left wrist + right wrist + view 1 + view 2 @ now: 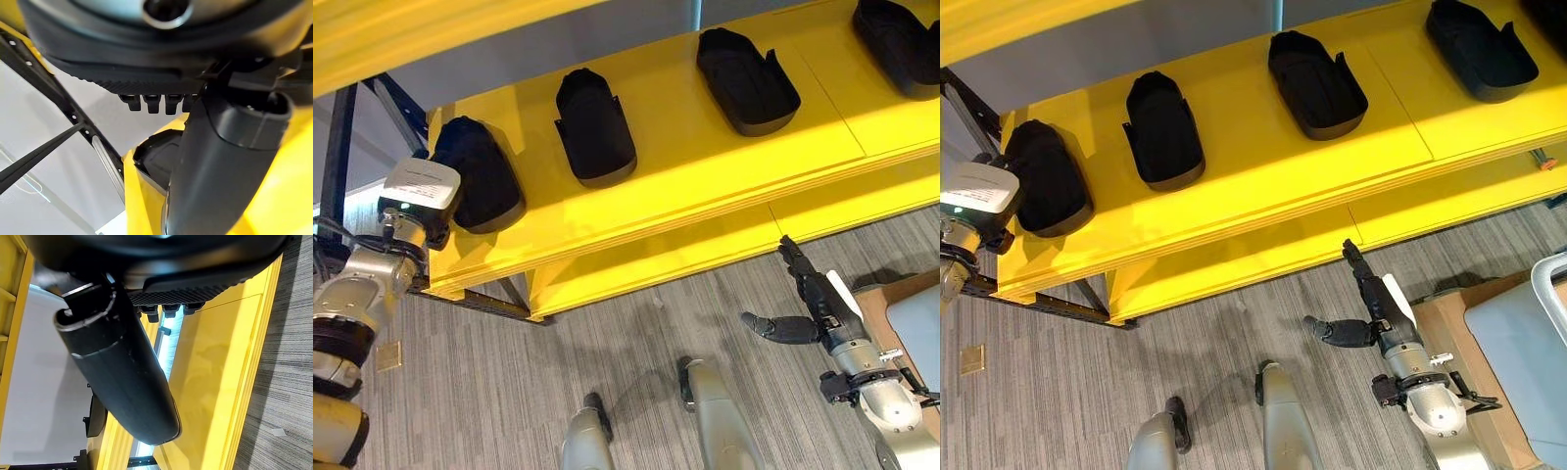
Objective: Move parts from the plastic box to the shelf.
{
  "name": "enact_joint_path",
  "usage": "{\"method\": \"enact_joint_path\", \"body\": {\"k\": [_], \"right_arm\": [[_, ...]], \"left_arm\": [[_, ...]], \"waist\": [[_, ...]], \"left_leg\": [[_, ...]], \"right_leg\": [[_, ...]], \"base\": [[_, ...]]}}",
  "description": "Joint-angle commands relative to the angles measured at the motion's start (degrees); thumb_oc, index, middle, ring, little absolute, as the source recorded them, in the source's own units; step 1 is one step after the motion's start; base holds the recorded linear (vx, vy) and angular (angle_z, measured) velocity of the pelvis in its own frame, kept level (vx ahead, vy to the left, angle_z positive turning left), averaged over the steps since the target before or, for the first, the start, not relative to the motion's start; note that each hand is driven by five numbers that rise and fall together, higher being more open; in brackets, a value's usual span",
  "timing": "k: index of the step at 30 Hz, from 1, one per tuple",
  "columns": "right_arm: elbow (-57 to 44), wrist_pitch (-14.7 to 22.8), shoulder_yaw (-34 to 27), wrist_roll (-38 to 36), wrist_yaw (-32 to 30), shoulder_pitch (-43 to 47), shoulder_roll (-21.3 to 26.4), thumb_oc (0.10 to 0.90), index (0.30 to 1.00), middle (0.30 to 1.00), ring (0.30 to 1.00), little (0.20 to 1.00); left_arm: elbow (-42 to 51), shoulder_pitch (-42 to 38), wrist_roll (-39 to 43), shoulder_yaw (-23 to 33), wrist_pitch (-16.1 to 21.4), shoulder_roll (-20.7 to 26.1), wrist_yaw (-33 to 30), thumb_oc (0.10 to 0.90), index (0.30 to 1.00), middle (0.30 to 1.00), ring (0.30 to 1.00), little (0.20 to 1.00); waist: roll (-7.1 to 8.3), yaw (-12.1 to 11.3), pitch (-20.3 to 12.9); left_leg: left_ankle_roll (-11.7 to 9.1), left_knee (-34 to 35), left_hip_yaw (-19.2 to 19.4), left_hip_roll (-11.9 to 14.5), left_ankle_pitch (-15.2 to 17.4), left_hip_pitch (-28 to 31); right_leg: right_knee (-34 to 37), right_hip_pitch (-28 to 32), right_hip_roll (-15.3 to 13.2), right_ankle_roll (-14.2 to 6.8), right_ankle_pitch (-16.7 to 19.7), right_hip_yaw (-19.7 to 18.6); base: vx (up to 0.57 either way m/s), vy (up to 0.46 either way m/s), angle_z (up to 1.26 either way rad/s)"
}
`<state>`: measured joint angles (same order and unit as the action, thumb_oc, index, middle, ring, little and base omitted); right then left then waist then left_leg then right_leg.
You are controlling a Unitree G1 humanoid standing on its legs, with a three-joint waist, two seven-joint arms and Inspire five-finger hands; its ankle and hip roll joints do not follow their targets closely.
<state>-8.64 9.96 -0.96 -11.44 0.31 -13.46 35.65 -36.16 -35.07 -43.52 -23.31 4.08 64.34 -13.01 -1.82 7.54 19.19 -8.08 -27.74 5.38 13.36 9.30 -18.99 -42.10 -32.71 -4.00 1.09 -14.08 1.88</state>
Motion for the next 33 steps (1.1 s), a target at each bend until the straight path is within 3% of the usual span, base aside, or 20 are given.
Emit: {"method": "enact_joint_path", "body": {"k": [1,10,15,18,20,22,33], "right_arm": [[-5.27,4.63,-4.25,-0.77,-0.6,1.27,-1.02,0.9,1.0,1.0,1.0,1.0],[-5.15,3.89,-5.05,-0.56,-0.54,1.07,-2.0,0.9,1.0,1.0,1.0,1.0],[-5.1,3.82,-4.57,-1.11,-0.58,1.63,-2.15,0.9,1.0,1.0,1.0,1.0],[-5.19,3.77,-4.07,-1.51,-0.69,2.04,-2.76,0.9,1.0,1.0,1.0,1.0],[-5.18,3.78,-4.05,-1.52,-0.7,2.05,-2.7,0.9,1.0,1.0,1.0,1.0],[-5.14,3.92,-3.21,-2.29,-0.99,2.5,-2.99,0.9,1.0,1.0,1.0,1.0],[-4.18,4.76,0.34,-2.74,-2.91,4.85,-2.81,0.9,1.0,1.0,1.0,1.0]], "left_arm": [[4.39,1.24,0.99,9.11,-3.01,6.12,-2.64,0.9,1.0,1.0,1.0,1.0],[10.38,7.39,5.01,17.19,-3.23,0.68,-2.81,0.9,1.0,1.0,1.0,1.0],[12.55,9.53,8.76,19.35,-2.28,-5.22,-4.57,0.9,1.0,1.0,1.0,1.0],[12.68,10.78,14.91,21.14,-1.34,-11.48,-5.94,0.9,1.0,1.0,1.0,1.0],[12.67,10.83,14.93,21.19,-1.3,-11.51,-5.96,0.9,1.0,1.0,1.0,1.0],[9.94,9.42,20.15,20.69,-0.61,-15.68,-7.7,0.9,1.0,1.0,1.0,1.0],[9.25,6.98,39.57,20.0,4.89,-26.89,-12.26,0.9,1.0,1.0,1.0,1.0]], "waist": [[0.89,0.5,-4.25],[1.2,0.34,-4.13],[1.29,0.56,-4.03],[1.56,0.63,-4.02],[1.51,0.67,-4.03],[1.78,0.97,-4.12],[2.49,1.85,-4.34]], "left_leg": [[2.51,-5.05,-2.35,-0.63,2.97,-3.38],[2.4,-4.62,-2.35,-0.5,2.77,-3.17],[2.39,-4.73,-2.43,-0.47,2.7,-3.22],[2.42,-4.97,-2.4,-0.37,2.73,-3.43],[2.42,-5.0,-2.41,-0.35,2.74,-3.46],[2.44,-5.02,-2.25,-0.33,2.68,-3.49],[2.26,-5.09,-2.09,0.08,2.37,-3.56]], "right_leg": [[7.28,8.79,-6.88,-7.17,1.52,-1.3],[7.73,8.87,-6.73,-6.96,1.77,-1.35],[7.6,8.67,-6.54,-6.73,1.87,-1.55],[7.45,8.44,-6.31,-6.48,1.9,-1.49],[7.44,8.42,-6.3,-6.48,1.9,-1.48],[7.13,8.22,-6.13,-6.4,2.01,-1.57],[7.1,7.77,-5.92,-6.23,2.51,-1.94]], "base": [[0.0,0.0,0.0],[0.0,0.0,0.0],[0.0,0.0,0.0],[0.0,0.0,0.0],[0.0,0.0,0.0],[0.0,0.001,-0.02],[0.0,0.0,-0.01]]}}
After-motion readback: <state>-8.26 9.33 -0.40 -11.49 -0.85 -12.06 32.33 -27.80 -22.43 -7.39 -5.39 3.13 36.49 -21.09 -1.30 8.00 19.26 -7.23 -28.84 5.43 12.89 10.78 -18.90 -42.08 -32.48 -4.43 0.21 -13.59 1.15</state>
